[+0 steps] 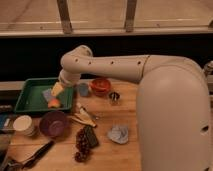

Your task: Place apple in table surface

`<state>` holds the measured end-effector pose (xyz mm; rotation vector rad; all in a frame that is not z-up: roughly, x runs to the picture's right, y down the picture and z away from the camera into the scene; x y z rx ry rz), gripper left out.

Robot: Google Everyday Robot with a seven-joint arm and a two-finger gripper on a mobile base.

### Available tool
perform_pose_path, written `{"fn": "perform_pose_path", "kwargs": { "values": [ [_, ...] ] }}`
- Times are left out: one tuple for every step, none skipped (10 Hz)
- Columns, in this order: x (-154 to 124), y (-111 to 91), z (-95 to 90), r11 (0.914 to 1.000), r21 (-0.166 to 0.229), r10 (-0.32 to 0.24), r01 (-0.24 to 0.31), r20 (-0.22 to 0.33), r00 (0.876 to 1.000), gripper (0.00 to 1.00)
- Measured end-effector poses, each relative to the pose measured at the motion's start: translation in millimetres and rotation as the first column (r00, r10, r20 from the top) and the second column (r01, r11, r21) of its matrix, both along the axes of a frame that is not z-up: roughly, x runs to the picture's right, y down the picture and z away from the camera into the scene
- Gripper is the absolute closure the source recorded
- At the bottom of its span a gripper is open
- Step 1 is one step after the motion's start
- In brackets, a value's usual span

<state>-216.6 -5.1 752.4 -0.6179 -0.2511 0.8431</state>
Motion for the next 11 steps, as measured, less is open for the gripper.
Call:
{"fn": "perform_pose_path", "kwargs": {
  "values": [
    [9,3,3.0,0.9997,-0.023,0.002,-0.002,-0.005,1.000,0.20],
    [20,10,5.2,0.9992,-0.039,-0.003,0.003,0.001,1.000,0.20],
    [23,15,6.5,0.9987,-0.049,-0.010,0.010,0.010,1.000,0.20],
    [20,20,8.0,0.9980,-0.061,-0.018,0.019,0.024,1.000,0.20],
    [16,24,11.0,0.9971,-0.071,-0.024,0.027,0.034,0.999,0.20],
    [-1,27,16.1,0.9955,-0.085,-0.037,0.042,0.060,0.998,0.20],
    [-14,28,19.4,0.9944,-0.092,-0.045,0.052,0.076,0.996,0.20],
    [-31,27,23.1,0.9931,-0.096,-0.059,0.068,0.095,0.994,0.20],
    [-48,28,27.0,0.9909,-0.098,-0.081,0.092,0.111,0.990,0.20],
    [-58,30,30.6,0.9883,-0.102,-0.100,0.113,0.123,0.987,0.20],
    [-62,32,34.8,0.9863,-0.106,-0.112,0.126,0.129,0.985,0.20]
  ]
}}
